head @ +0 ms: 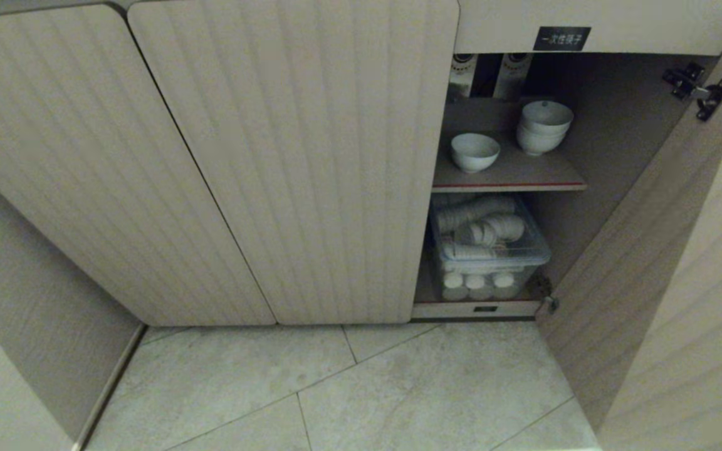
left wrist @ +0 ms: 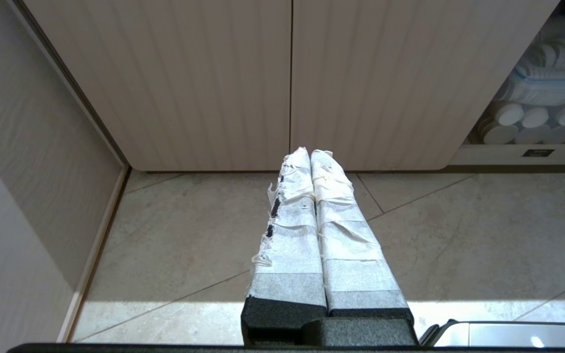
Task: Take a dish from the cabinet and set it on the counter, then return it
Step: Close the cabinet door
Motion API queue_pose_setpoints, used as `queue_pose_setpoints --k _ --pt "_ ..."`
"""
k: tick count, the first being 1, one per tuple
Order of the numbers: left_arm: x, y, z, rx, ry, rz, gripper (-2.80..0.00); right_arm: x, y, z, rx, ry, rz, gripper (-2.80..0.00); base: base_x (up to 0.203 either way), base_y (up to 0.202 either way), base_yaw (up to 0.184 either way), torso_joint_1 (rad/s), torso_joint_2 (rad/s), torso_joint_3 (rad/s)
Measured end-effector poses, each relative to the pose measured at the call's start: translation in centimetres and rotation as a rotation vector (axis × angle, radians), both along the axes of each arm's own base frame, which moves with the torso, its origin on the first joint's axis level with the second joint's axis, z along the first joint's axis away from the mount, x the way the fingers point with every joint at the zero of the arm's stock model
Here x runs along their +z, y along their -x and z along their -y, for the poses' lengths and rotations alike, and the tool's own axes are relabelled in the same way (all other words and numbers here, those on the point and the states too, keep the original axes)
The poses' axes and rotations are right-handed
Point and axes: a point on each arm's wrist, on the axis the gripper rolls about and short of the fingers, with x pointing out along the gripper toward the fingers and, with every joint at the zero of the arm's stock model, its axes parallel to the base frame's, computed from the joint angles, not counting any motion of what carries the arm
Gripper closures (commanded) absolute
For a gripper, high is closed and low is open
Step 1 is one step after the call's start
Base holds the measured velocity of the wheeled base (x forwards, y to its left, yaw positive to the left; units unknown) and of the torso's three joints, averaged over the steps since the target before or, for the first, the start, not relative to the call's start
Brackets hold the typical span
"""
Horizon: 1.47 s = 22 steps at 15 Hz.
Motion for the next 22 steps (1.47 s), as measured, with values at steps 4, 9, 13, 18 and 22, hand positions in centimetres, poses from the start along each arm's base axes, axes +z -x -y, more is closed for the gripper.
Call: queue_pose_setpoints --k 4,9,13,18,22 --pt "0.0 0.0 0.0 0.0 0.0 0.0 0.0 0.0 0.0 0.0 0.0 0.0 0.0 0.0 0.0 0.0 0.0 0.0 0.0 0.0" --pt "0.0 0.0 0.0 0.0 0.0 0.0 0.0 0.0 0.0 0.0 0.0 0.0 0.0 0.0 0.0 0.0 0.0 0.0 0.0 0.0" --pt "0.0 0.0 0.0 -0.001 0.0 0.0 0.0 0.0 0.0 0.0 0.0 0.0 0.0 0.0 0.0 0.0 0.0 0.0 0.0 0.0" --pt "0.0 0.0 0.0 -0.001 -0.001 0.0 0.0 0.0 0.0 0.0 0.0 0.0 0.0 0.0 0.0 0.0 0.0 0.0 0.0 0.0" --pt "0.0 0.0 0.0 0.0 -0.002 0.0 0.0 0.0 0.0 0.0 0.0 0.0 0.0 0.0 0.0 0.0 0.0 0.0 0.0 0.0"
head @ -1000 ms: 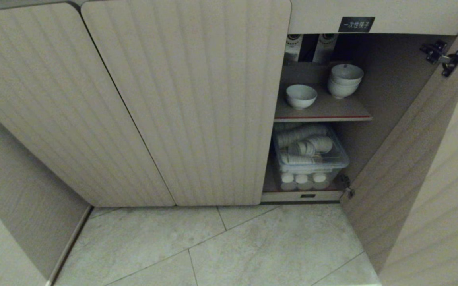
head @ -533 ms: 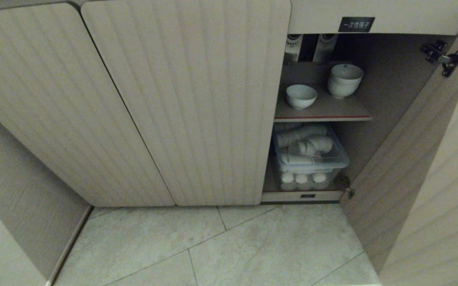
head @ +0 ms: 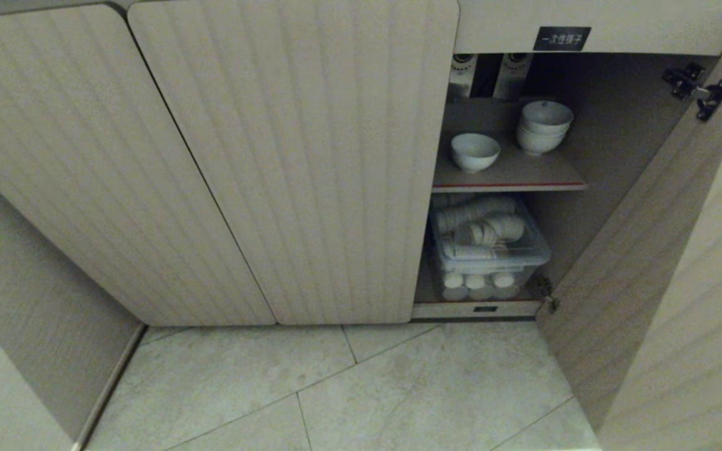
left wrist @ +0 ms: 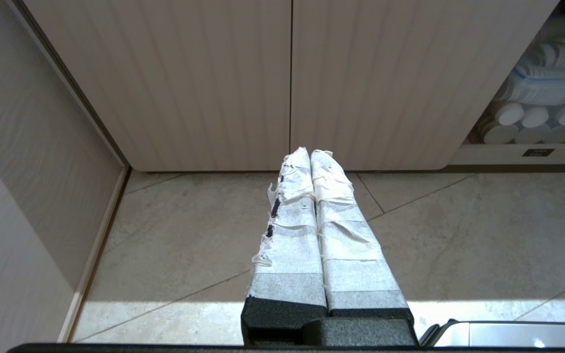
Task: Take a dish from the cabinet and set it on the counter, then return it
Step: Close the cabinet door
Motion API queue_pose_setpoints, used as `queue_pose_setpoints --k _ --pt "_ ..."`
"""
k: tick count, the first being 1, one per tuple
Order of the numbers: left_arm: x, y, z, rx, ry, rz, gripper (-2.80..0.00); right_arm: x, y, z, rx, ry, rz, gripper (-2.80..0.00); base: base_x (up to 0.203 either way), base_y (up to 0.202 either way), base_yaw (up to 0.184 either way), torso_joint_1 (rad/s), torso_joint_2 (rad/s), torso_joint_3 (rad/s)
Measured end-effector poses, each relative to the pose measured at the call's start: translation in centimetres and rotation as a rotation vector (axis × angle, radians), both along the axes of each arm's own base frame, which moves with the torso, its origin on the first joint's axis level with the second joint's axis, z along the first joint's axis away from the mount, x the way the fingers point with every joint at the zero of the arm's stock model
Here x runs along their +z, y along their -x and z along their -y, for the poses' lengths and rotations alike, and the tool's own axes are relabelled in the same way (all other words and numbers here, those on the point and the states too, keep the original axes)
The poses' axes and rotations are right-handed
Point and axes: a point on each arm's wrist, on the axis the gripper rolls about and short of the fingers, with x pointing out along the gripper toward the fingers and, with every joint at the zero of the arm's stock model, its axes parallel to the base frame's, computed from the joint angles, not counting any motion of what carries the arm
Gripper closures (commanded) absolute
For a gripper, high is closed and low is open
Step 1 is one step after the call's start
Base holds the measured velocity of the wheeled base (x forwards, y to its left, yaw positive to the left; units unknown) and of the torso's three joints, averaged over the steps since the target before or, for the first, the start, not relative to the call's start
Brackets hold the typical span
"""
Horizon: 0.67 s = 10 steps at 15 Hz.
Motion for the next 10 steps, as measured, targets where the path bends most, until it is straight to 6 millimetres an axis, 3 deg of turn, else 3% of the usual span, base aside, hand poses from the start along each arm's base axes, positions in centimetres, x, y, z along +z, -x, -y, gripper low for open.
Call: queue_pose_setpoints --k 4,10 --pt "0.0 0.0 0.0 -0.001 0.0 0.0 0.0 0.0 0.0 0.0 0.0 0.0 0.0 0.0 0.0 0.0 0.0 0.0 0.0 0.0" --pt "0.0 0.0 0.0 0.0 0.0 0.0 0.0 0.0 0.0 0.0 0.0 0.0 0.0 0.0 0.001 -0.174 0.001 0.001 0.0 0.004"
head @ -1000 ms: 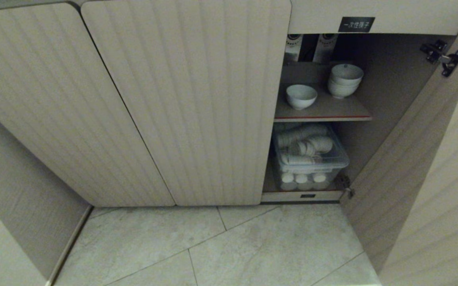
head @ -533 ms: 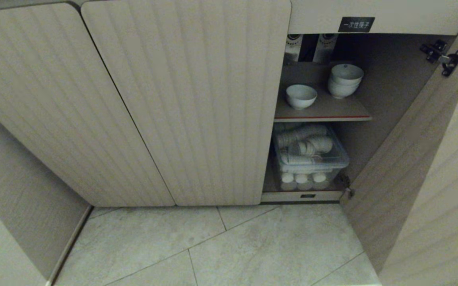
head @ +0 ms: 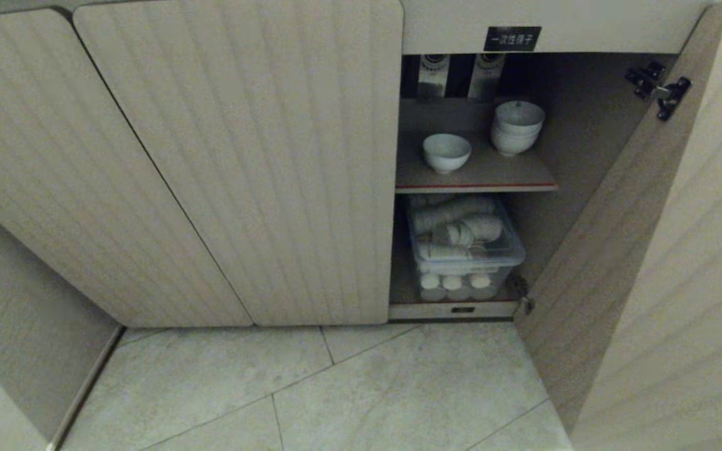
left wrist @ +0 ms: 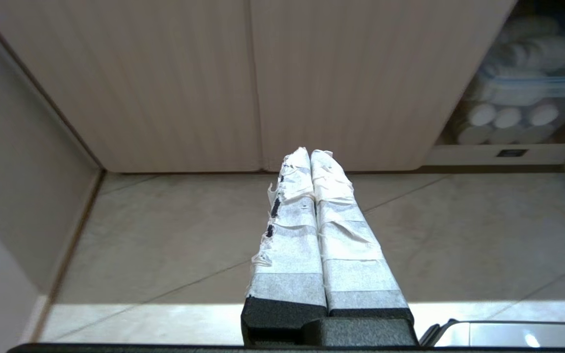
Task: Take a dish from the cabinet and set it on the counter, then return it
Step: Close the cabinet door
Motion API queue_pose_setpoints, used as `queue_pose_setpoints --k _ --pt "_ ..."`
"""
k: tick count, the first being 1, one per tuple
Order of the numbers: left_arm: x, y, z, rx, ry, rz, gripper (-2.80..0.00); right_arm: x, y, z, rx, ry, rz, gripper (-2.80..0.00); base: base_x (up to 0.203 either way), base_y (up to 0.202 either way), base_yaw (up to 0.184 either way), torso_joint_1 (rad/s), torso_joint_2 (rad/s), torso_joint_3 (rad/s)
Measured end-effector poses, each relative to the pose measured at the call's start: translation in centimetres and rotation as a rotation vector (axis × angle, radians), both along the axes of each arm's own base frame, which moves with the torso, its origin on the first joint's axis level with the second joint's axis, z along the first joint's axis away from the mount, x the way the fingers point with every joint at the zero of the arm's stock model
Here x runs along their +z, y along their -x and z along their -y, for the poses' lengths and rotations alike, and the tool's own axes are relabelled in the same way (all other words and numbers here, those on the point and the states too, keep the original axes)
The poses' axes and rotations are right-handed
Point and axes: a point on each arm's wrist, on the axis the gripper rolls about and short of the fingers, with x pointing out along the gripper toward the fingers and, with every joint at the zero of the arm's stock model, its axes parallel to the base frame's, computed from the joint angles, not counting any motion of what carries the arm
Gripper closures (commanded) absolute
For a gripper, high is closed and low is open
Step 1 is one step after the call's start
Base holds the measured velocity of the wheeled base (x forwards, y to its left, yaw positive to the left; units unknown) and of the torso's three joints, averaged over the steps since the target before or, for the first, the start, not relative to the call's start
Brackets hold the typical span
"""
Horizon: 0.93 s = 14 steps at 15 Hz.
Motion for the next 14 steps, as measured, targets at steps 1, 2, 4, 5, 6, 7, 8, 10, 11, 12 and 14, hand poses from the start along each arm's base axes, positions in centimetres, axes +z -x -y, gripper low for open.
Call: queue_pose_setpoints --k 1,2,4,5,6,7,8,10,11,12,14 --pt "0.0 0.0 0.0 0.0 0.0 0.0 0.0 0.0 0.0 0.0 0.0 0.0 0.0 0.0 0.0 -0.19 0.001 -0.002 0.0 0.002" --pt "0.0 0.0 0.0 0.0 0.0 0.0 0.0 0.0 0.0 0.0 0.0 0.0 0.0 0.0 0.0 -0.194 0.0 0.002 0.0 0.004" --pt "0.0 0.0 0.0 0.0 0.0 0.0 0.0 0.0 0.0 0.0 0.0 0.0 0.0 0.0 0.0 -0.195 0.0 0.003 0.01 0.002" --pt "-0.01 0.0 0.0 0.0 0.0 -0.001 0.0 0.0 0.0 0.0 0.0 0.001 0.0 0.0 0.0 -0.194 -0.001 0.008 0.0 -0.004" --pt "-0.01 0.0 0.0 0.0 0.0 -0.001 0.0 0.0 0.0 0.0 0.0 0.0 0.0 0.0 0.0 -0.194 0.001 -0.002 0.01 0.002" --pt "0.0 0.0 0.0 0.0 0.0 0.0 0.0 0.0 0.0 0.0 0.0 0.0 0.0 0.0 0.0 -0.202 -0.002 0.002 0.0 -0.002" --pt "0.0 0.0 0.0 0.0 0.0 0.0 0.0 0.0 0.0 0.0 0.0 0.0 0.0 0.0 0.0 -0.199 0.0 0.002 0.0 0.002" --pt "0.0 0.0 0.0 0.001 0.0 0.0 0.0 0.0 0.0 0.0 0.0 0.0 0.0 0.0 0.0 -0.194 0.001 0.005 0.0 0.006" --pt "0.0 0.0 0.0 0.001 0.001 0.0 0.0 0.0 0.0 0.0 0.0 0.0 0.0 0.0 0.0 -0.196 0.0 0.005 0.0 0.0" --pt "0.0 0.0 0.0 0.0 0.001 0.0 0.0 0.0 0.0 0.0 0.0 0.0 0.0 0.0 0.0 -0.197 0.0 0.007 0.01 0.002" --pt "0.0 0.0 0.0 0.0 0.001 0.0 0.0 0.0 0.0 0.0 0.0 0.0 0.0 0.0 0.0 -0.197 -0.001 -0.002 0.0 0.0"
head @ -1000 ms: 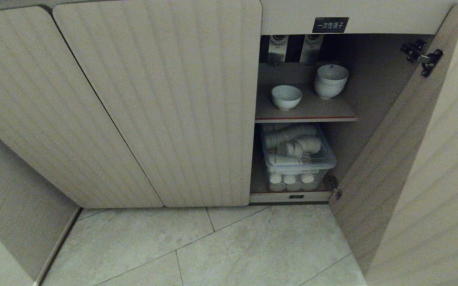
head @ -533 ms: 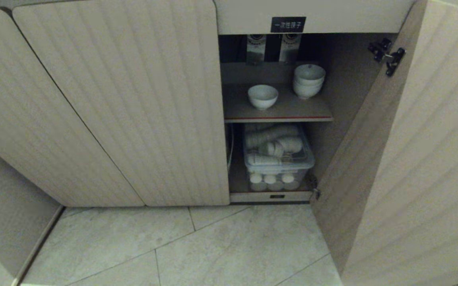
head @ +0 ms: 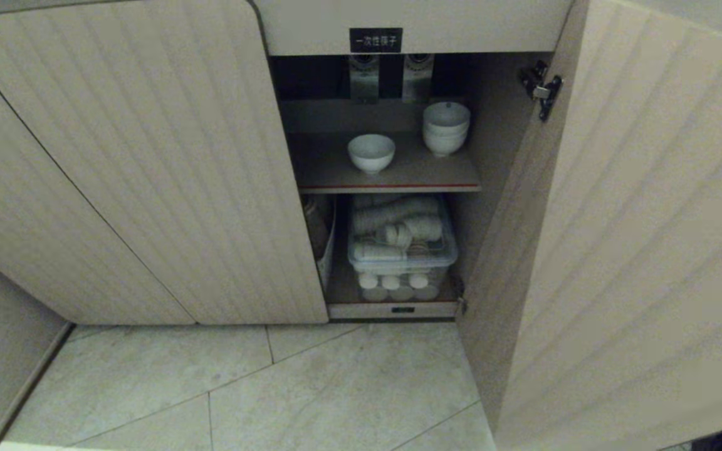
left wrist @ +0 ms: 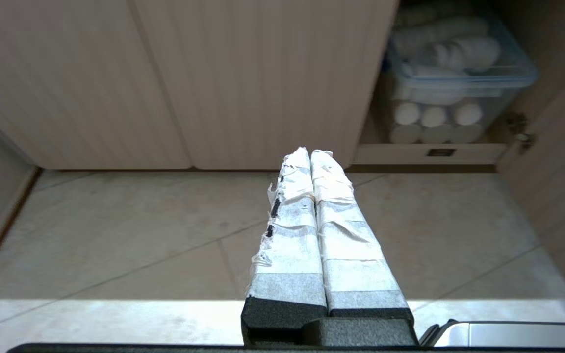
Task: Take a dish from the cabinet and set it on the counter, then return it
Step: Close the cabinet door
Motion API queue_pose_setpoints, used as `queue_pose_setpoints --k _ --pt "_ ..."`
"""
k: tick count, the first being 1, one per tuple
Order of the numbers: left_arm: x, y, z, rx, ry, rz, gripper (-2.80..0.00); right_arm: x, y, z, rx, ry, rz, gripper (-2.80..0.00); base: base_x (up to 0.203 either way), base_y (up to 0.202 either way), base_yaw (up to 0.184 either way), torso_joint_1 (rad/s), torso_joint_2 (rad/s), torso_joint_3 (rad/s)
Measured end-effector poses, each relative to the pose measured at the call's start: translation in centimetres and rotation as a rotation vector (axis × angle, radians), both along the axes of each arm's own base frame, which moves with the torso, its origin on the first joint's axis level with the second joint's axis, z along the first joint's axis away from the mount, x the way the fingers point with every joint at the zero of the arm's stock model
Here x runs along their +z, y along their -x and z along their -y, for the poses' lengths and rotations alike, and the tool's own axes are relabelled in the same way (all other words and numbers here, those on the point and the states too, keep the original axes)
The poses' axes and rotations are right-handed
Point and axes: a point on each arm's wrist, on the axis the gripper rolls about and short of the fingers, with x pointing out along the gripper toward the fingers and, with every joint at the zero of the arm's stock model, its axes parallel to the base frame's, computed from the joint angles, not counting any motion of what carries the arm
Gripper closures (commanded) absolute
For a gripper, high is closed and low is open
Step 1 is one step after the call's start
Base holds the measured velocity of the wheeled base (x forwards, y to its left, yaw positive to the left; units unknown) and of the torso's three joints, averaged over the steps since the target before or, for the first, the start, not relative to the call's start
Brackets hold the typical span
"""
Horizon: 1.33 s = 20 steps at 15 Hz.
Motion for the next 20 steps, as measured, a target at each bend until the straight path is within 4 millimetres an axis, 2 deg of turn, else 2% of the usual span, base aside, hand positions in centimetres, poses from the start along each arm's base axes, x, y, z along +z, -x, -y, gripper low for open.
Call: queue_pose_setpoints --k 5,20 --pt "0.0 0.0 0.0 0.001 0.0 0.0 0.0 0.0 0.0 0.0 0.001 0.0 0.0 0.0 0.0 -0.169 0.002 0.001 0.0 0.006" --pt "0.0 0.0 0.0 0.001 0.0 0.0 0.0 0.0 0.0 0.0 0.0 0.002 0.0 0.0 0.0 0.0 0.0 0.0 0.0 0.0"
